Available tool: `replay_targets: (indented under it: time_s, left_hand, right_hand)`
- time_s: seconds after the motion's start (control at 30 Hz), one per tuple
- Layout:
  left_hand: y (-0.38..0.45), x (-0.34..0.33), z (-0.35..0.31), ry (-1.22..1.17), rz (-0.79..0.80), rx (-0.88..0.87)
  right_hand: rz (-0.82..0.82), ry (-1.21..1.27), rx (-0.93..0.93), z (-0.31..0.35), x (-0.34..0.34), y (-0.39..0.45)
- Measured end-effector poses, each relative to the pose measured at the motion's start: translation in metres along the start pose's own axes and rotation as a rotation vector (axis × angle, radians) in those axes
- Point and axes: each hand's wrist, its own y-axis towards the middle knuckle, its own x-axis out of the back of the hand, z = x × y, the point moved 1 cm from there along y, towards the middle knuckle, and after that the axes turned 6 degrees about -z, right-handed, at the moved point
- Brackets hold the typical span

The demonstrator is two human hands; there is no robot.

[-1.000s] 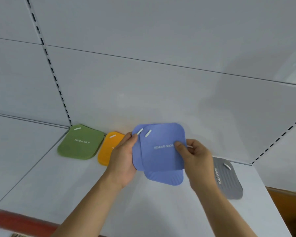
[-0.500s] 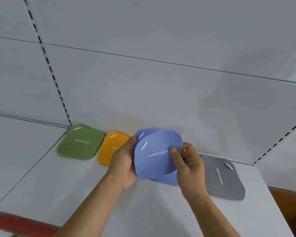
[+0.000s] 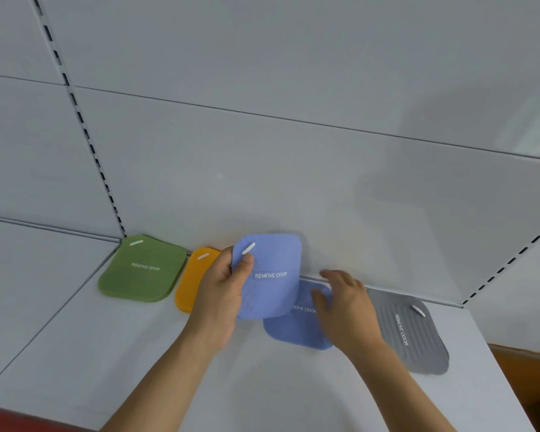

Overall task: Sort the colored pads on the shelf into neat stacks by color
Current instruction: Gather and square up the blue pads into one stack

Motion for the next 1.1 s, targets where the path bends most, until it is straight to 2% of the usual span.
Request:
replay_targets:
  time_s: [0.07,0.13,0.37,0.47,0.63,0.77,0.9,1.1]
  left_hand:
    - [0.003,0.002,-0.002,0.018,0.006,-0.032]
    - [0.004,0.002,-0.004,0.024,0.022,-0.049]
    - [0.006,0.000,-0.005,0.046,0.008,-0.032]
    - [0.010,0.001,-0.003,0.031,0.000,-0.006]
    - [0.013,0.004,-0.007,0.006,0.019,0.002]
    - [0.019,0.011,-0.011,-0.031,-0.042,-0.015]
    - [0.027,0.019,-0.010,-0.096,-0.111,0.002]
    - [0.024,0.018,-0.008,-0.139,-0.113,0.055]
  right_hand:
    - [0.166,-0.231,0.053,-0.007,-0.004,0.008]
    - [0.256,-0.317,0.083,-0.005,-0.003,0.014]
    - [0.359,-0.377,0.158,0.006,0.003,0.031]
    - [0.393,-0.289,0.120,0.004,0.004,0.041]
    - [0.321,-0.200,0.202,0.003,0.006,0.046]
    - [0.308,-0.037,0.165,0.011,0.030,0.030]
    - [0.170,0.133,0.118,0.009,0.069,0.020]
    - [0.143,0.366,0.010,0.008,0.109,0.007]
